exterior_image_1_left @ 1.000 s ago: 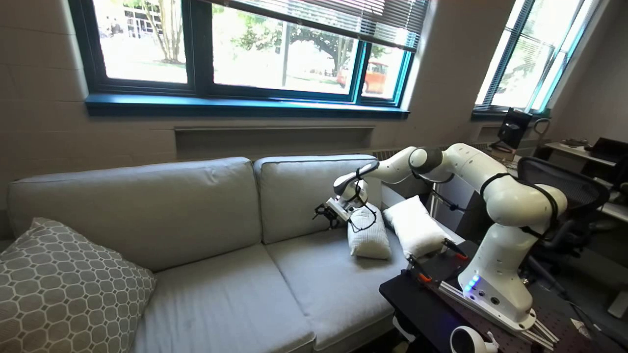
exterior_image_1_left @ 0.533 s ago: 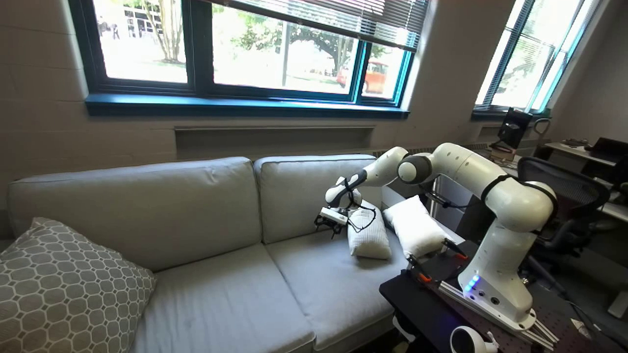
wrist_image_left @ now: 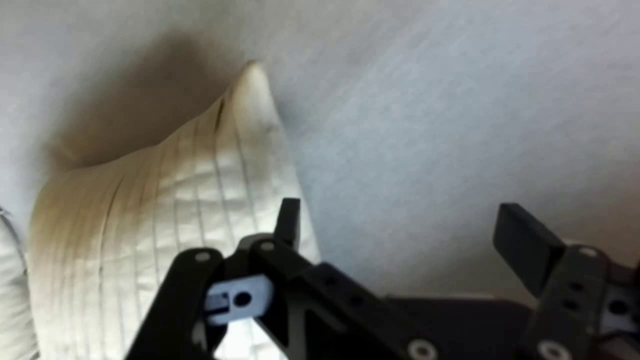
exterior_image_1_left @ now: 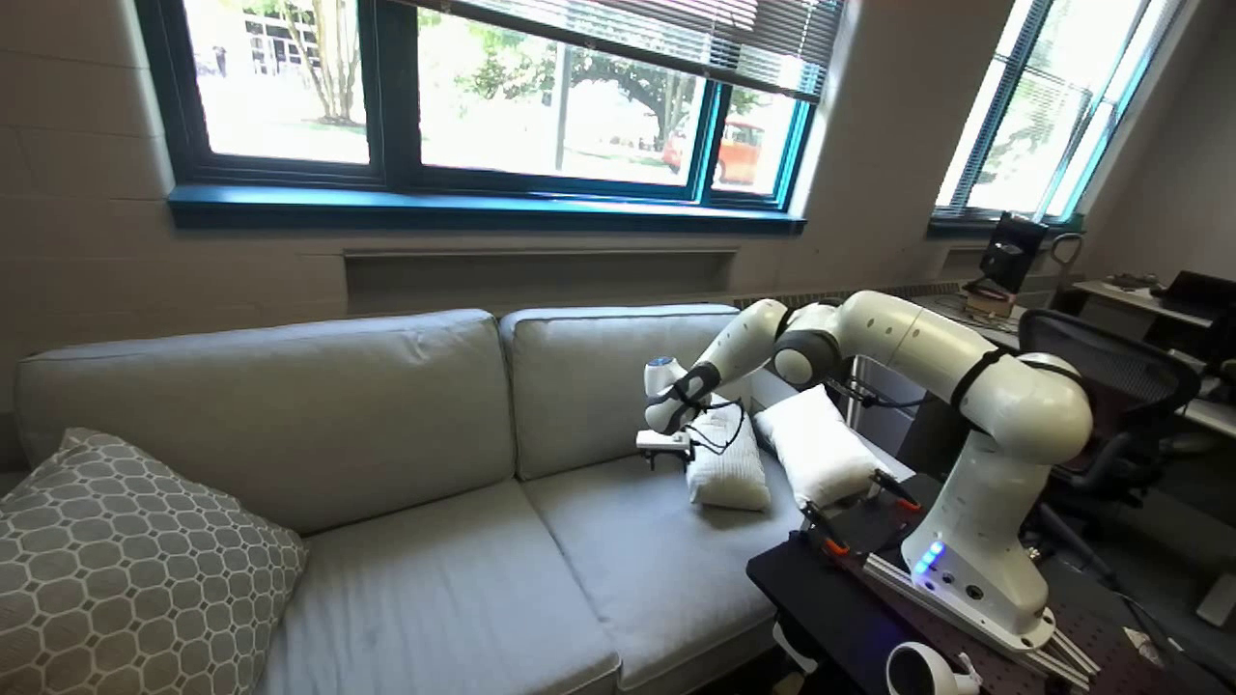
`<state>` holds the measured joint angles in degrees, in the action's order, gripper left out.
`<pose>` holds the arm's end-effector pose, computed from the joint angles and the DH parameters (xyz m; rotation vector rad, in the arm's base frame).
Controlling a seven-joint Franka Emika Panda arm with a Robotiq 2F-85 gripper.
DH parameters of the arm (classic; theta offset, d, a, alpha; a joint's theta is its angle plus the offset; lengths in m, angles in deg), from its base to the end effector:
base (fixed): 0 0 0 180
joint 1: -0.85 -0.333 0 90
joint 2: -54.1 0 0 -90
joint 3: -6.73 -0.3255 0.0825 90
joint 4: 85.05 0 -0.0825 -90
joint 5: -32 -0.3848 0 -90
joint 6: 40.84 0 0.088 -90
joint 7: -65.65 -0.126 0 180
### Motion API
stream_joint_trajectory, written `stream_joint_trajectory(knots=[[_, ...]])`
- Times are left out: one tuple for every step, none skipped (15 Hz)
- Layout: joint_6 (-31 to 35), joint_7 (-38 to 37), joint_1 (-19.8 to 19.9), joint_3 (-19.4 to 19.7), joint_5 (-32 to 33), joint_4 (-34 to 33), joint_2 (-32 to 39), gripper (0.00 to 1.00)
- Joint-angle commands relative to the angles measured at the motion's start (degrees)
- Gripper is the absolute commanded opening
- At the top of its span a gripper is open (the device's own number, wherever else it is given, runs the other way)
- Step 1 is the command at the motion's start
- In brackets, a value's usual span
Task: Place the striped pillows against the right armrest
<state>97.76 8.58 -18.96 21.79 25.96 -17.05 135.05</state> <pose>0.6737 0.0909 -0.1057 2.6591 -1.1246 -0.0159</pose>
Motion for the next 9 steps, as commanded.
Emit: stream_joint_trajectory(knots=[[-5.9,-8.3,-1.7,5.3,7.4,-4.8,4.1,1.0],[-7.7,-10.2,-2.0,6.4,9.4,-5.8,5.0,1.0],[-9.7,-12.1,-2.2,7.4,11.3,-6.8,5.9,1.0],[-10.1,-14.2,-3.0,7.7,14.2,-2.2,3.0,1.0],[-11.9,-16.1,-3.2,8.2,16.4,-2.4,3.4,1.0],[-13.4,-17.7,-3.1,8.2,18.4,-2.4,3.4,1.0],[-14.9,-18.8,-2.8,8.1,20.3,-2.5,3.4,1.0],[-16.4,-19.9,-2.7,8.0,22.3,-2.5,3.4,0.75],[-17.5,-20.4,-2.4,7.6,24.0,-2.6,3.4,0.74]])
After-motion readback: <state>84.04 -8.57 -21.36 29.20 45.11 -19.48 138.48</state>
